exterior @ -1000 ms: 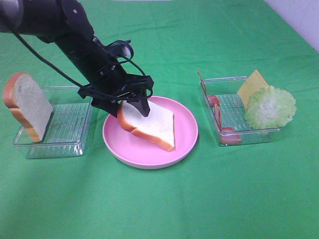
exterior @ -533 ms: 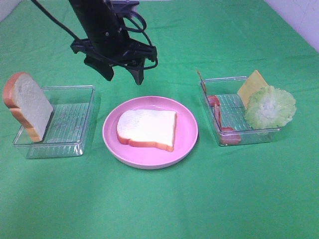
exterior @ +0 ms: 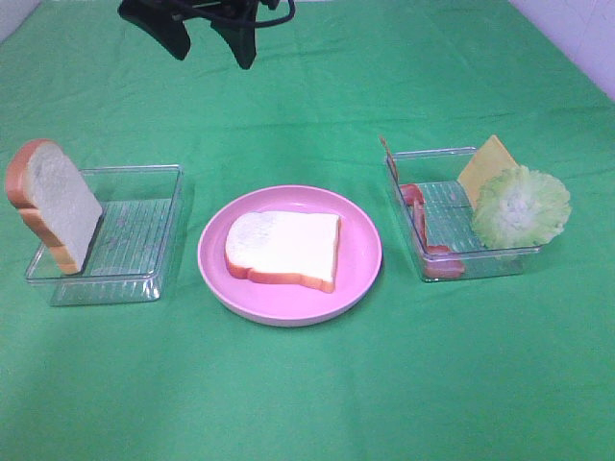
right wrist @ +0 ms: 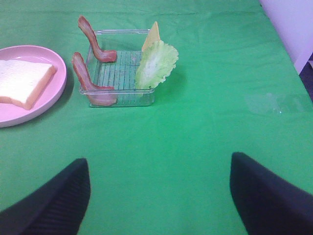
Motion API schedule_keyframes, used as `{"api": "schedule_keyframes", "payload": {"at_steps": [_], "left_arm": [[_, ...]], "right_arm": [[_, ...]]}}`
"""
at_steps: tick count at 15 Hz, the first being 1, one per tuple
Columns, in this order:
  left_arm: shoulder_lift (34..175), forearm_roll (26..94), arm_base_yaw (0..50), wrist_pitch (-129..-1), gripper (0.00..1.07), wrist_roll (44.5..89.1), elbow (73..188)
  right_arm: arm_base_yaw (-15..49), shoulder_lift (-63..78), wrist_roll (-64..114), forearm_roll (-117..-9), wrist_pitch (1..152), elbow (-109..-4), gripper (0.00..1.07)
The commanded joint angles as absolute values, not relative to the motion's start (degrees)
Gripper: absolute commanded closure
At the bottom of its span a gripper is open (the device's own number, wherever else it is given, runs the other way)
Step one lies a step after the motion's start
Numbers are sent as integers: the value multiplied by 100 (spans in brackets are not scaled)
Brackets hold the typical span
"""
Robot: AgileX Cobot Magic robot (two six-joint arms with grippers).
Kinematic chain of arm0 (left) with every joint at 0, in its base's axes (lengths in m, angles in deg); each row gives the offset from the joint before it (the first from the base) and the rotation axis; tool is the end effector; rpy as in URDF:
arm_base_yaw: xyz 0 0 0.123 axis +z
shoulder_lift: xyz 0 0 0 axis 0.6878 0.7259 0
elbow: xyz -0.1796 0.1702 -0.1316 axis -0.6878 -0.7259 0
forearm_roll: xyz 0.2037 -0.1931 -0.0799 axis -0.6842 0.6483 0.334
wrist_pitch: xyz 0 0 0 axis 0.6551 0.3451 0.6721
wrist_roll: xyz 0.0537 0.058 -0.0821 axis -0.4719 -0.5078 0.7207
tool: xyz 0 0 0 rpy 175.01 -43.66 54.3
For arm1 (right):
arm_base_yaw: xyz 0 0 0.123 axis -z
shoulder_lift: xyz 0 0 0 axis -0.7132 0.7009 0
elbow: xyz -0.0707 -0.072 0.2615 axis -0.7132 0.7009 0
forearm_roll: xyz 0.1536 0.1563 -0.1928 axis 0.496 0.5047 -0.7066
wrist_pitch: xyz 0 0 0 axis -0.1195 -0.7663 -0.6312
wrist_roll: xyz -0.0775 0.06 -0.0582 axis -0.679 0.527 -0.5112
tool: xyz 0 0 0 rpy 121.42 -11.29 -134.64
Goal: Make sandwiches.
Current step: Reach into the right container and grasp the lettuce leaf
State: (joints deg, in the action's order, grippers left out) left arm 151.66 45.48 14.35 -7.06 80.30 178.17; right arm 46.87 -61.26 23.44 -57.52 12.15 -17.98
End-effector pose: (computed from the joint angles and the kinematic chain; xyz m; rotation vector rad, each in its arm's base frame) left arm 0.4323 -0.2407 0.3090 0.4519 2.6402 -0.2184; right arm 0.0542 0.0084 0.2886 -0.0897 2.0308 0.0347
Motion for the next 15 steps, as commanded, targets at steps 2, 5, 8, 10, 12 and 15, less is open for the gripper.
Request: {"api": "schedule_keyframes", "payload": {"at_steps": [2,5,8,10,12,15], "left_arm": [[14530,4548,1435,-277,39,8075,17599],[13086,4628,1418,-277,39,8138,15760],[12020,4628,1418,-282,39,8379,14563],[11207,4628,1418,-282,39,8419,13698],[10416,4628,1418,-282,39,8419,12947],[9173,4628,1418,-282,39,8419,11893]], "right_arm": [[4687,-6206,2275,-5746,1227,-1781,31],[4687,-6206,2275,-5746,1227,-1781,31],[4687,-6206,2275,-5746,1227,-1781,31],[4687,-6206,2275,-5746,1227,-1781,31],[4687,-6206,2275,-5746,1227,-1781,31],[4687,-6206,2275,-5746,1227,-1781,31]]}}
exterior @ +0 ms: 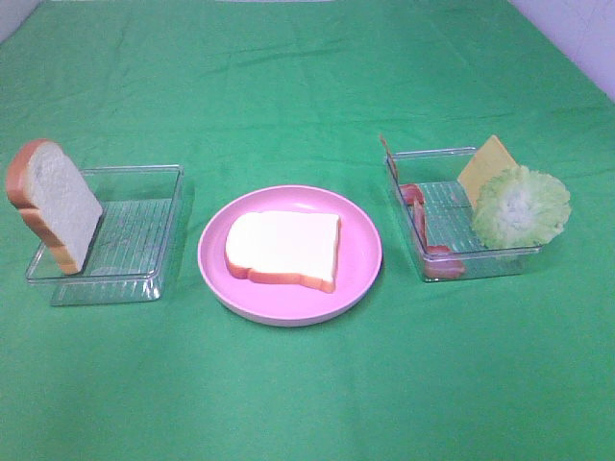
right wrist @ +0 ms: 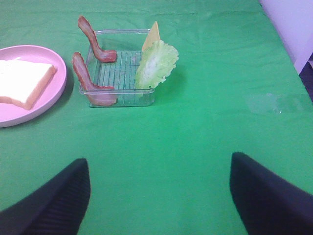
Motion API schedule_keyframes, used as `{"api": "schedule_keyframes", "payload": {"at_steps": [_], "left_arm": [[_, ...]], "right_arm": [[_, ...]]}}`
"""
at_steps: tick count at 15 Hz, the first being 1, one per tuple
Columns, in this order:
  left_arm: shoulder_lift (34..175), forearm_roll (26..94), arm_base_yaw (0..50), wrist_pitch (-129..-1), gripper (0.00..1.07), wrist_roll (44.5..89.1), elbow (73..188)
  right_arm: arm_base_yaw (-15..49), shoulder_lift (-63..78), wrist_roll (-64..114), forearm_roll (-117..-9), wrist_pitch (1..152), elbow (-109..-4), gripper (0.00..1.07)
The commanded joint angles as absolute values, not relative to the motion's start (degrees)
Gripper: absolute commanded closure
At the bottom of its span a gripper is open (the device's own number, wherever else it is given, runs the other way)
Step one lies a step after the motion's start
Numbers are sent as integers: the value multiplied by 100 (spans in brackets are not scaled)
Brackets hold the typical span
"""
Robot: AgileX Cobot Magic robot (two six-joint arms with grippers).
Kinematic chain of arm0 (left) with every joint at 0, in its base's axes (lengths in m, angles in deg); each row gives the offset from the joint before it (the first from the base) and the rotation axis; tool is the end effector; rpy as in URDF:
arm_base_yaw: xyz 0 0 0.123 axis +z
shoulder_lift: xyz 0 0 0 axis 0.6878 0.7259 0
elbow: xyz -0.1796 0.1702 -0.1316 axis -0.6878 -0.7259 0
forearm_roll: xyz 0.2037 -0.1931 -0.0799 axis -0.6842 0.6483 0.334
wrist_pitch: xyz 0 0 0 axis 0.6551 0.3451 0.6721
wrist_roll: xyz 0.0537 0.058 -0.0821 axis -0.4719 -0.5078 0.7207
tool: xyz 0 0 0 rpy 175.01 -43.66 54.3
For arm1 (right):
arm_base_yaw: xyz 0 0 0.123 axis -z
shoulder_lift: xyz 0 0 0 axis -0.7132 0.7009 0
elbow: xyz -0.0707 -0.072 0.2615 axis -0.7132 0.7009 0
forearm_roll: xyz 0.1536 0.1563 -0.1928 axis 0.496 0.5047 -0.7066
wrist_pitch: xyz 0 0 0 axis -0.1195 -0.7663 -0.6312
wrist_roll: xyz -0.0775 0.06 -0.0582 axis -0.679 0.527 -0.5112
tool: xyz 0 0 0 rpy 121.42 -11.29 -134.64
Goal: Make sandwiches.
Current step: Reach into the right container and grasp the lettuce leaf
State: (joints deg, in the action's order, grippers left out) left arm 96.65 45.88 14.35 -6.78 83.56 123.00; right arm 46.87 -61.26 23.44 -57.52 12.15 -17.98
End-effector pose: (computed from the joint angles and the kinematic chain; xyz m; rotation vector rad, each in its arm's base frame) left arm 0.2065 -0.1159 0.3355 0.3772 2.6645 -0.2421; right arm 0.0542 0.0084 0.2886 -0.0897 2.0308 0.0347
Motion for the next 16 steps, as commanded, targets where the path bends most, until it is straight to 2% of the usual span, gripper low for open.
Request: {"api": "schedule_keyframes", "payload": {"at_steps": [1,6,7,9,11,16], "left_arm": [[8760,4628,1418,-357,39,8419,11595],[7024,4485,1418,-735,39,8322,10334],[6337,4204,1418,-970,39,8242,9721],[5683,4015,1418,-993,39,8087,9315],[5053,4027,1418,-993,39,7875,9148],[3741,4033,1418,-1096,39,7789,9143]], "right_arm": [[4687,-6206,2275,-5746,1227,-1781,31],[4687,-6206,2275,-5746,1227,-1781,31],[4687,-6206,2275,-5746,1227,-1781,31],[4687,-6206,2275,-5746,1227,-1781,31],[4687,-6206,2275,-5746,1227,-1781,31],[4687,-5656,2739,-6199,1439,-1872,33]]}}
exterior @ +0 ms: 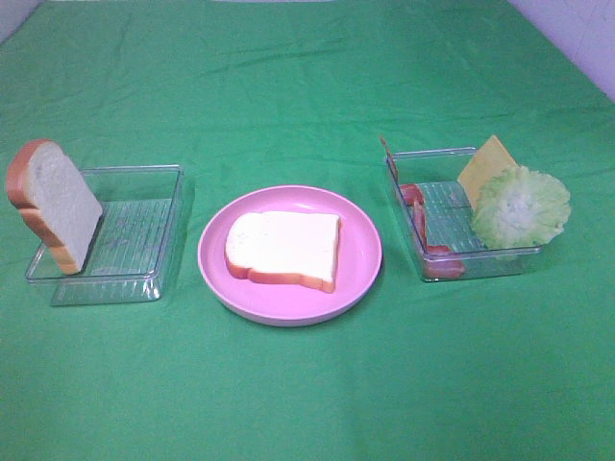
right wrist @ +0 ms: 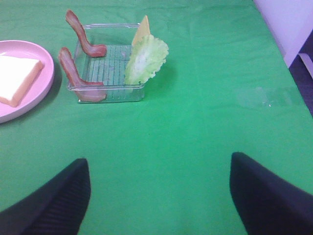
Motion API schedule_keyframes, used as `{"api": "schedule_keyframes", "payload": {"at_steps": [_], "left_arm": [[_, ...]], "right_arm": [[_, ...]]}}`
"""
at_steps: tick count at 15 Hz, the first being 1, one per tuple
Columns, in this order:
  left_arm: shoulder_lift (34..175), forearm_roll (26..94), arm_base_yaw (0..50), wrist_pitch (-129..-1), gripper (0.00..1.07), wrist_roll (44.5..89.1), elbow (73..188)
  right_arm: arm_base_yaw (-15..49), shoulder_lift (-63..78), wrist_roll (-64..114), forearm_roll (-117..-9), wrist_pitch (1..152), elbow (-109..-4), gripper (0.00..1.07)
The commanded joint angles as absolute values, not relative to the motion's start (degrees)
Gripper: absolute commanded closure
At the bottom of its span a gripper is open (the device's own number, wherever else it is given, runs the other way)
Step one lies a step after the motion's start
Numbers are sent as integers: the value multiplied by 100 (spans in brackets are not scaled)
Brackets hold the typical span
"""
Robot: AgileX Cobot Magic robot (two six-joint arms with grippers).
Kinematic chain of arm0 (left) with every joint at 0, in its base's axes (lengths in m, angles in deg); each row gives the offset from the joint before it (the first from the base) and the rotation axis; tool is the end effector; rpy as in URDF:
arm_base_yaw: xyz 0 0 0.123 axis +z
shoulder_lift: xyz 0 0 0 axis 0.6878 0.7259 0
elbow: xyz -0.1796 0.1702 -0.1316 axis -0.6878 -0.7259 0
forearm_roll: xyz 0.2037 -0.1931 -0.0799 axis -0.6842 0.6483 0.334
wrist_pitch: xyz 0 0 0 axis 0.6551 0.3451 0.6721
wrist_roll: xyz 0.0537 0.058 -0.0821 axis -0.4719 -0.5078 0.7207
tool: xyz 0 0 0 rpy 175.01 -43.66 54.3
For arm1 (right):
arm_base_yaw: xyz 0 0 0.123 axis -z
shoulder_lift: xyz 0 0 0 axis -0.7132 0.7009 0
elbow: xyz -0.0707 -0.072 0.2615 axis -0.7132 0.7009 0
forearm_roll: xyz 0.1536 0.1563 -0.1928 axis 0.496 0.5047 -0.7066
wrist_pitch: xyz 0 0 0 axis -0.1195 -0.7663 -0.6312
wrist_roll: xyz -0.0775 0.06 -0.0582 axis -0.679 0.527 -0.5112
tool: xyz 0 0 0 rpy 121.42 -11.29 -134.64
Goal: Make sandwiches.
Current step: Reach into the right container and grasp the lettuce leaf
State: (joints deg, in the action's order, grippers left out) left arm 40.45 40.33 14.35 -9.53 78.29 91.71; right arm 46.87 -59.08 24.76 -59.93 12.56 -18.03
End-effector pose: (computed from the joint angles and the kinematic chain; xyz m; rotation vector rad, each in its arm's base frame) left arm 0.0545 -0.0196 0.2869 0.3993 2.1553 -0.2534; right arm 0.0609 0.0040 0.2872 -0.0635 2.0642 0.0007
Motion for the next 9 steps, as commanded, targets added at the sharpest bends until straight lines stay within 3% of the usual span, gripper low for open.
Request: {"api": "schedule_keyframes", "payload": {"at_steps": [1,5,9], "left_arm": [[3563,4021,1418,-1251,39,7772,9114],[3523,3901,1418,-1646,39,7726,8902],[3518,3987,1418,-1652,39,7600,8902]], "right_arm": [[4687,-5375,2923,-6314,1611,-1924,35],[4687,-3737,3427,-6314,2310,-2015,41],[4687,-1531,3542,-6314,2264,-2909,44]]}}
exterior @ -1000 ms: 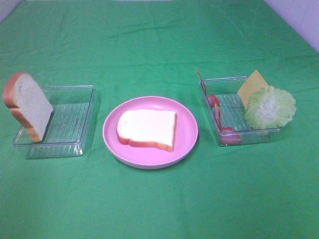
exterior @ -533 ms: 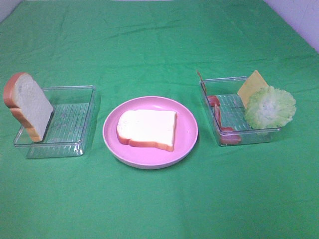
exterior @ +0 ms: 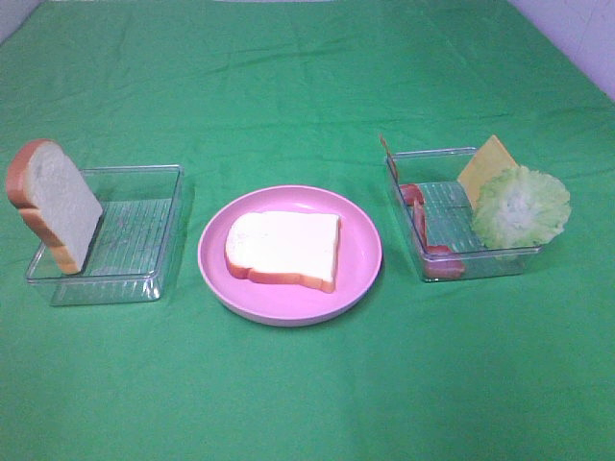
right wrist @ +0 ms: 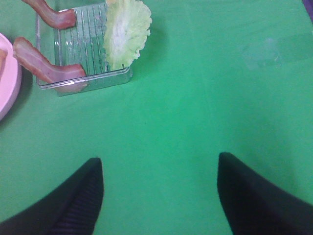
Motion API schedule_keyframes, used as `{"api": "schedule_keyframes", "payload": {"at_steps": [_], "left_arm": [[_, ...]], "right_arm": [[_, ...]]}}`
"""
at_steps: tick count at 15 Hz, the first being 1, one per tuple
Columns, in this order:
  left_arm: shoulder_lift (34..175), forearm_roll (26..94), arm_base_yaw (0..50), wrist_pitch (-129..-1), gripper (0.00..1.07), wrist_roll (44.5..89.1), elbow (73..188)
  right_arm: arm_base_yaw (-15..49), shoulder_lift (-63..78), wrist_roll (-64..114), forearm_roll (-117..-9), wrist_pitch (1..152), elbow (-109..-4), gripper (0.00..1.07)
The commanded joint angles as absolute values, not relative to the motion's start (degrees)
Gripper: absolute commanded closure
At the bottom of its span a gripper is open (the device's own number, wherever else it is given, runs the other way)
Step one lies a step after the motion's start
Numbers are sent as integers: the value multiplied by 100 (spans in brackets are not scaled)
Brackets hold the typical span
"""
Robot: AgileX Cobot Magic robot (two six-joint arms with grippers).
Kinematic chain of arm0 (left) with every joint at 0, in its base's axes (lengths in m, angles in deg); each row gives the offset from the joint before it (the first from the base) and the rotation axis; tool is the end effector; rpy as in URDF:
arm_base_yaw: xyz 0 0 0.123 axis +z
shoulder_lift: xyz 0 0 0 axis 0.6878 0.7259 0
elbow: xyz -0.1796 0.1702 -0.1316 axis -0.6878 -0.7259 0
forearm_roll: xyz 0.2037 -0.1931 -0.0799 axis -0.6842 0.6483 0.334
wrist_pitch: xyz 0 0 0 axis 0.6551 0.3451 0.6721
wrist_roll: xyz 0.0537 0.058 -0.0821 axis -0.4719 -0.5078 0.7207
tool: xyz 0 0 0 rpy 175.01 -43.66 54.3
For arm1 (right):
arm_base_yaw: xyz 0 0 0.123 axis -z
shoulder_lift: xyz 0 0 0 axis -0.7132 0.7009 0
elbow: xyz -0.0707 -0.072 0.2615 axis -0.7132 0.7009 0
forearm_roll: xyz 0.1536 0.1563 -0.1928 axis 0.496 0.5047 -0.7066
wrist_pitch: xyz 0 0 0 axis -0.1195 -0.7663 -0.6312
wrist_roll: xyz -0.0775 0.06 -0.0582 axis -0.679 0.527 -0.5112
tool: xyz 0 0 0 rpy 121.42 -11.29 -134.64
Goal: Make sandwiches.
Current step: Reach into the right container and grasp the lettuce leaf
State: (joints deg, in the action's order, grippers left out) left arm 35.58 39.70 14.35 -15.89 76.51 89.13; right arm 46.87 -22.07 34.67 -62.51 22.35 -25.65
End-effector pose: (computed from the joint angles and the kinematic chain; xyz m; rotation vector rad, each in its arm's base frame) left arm 0.0528 -0.0180 0.2876 0.4056 1.9989 -0.2638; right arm 0.1744 -0.0033 0.2750 0.1404 2.4049 0.0434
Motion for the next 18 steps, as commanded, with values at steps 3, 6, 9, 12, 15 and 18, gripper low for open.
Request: {"api": "schedule_keyframes", "payload": {"at_steps": [3,6,9,12,15,18], "left_arm": [[3518,3981,1418,-1652,39,7600,8902],[3518,3975,1418,-1652,39,7600,8902],[3518,3964,1418,-1652,39,7600,8902],[3518,3952,1418,-1652,39,7600,8902],[3518,3947,1418,-1652,39,7600,8896],[3518,3941,1418,-1652,39,7600,8902]], "right_arm": [[4687,520,3410,-6107,2109,-3958,44],[4687,1523,3249,-5872,2081,-4594,44],[4687,2554,2911,-5643,1748,-5476,44],[4693,3483,2527,-5288,1307,-6336,44],[4693,4245,2493,-5225,1141,-7012,44],[4928,4892,2401,-4818,797,-7653,44]]}}
